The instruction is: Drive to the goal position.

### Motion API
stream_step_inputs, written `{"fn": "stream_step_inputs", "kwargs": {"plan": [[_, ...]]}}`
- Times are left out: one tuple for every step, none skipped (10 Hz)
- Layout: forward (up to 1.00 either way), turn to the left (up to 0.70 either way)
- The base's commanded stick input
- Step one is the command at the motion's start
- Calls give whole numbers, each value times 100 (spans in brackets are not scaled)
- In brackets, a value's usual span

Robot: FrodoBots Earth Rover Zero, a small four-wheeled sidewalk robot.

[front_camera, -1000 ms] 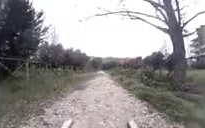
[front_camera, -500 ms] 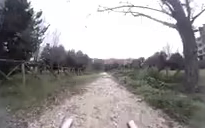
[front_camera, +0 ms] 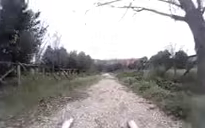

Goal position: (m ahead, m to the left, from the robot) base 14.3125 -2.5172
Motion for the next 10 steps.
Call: {"fn": "stream_step_inputs", "kwargs": {"plan": [[70, 0], [70, 0], [70, 0], [70, 0], [70, 0], [70, 0], [70, 0], [70, 0], [70, -3], [70, -35]]}}
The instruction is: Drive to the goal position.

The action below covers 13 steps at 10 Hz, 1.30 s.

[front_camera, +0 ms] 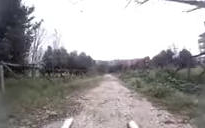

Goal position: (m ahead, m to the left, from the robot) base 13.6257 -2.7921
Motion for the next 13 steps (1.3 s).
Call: {"fn": "stream_step_inputs", "kwargs": {"plan": [[70, -35], [70, -2], [70, 0], [70, 0], [70, 0], [70, 0], [70, 0], [70, 0], [70, -25], [70, -35], [70, -35], [70, -30], [70, -12]]}}
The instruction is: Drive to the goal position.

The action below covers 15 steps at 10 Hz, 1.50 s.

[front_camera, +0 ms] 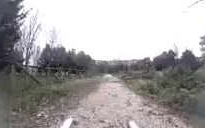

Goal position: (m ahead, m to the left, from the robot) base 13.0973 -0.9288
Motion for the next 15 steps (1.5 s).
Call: {"fn": "stream_step_inputs", "kwargs": {"plan": [[70, 0], [70, 0], [70, 0], [70, 0], [70, 0], [70, 0], [70, 0], [70, 0], [70, 0], [70, 0], [70, 0], [70, 0], [70, 0], [70, 0], [70, 0]]}}
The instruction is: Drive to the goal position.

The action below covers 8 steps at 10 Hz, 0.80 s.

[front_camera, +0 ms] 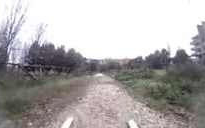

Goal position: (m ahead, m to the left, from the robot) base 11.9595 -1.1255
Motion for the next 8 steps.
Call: {"fn": "stream_step_inputs", "kwargs": {"plan": [[70, 0], [70, 0], [70, 0], [70, 0], [70, 0], [70, 0], [70, 0], [70, -5]]}}
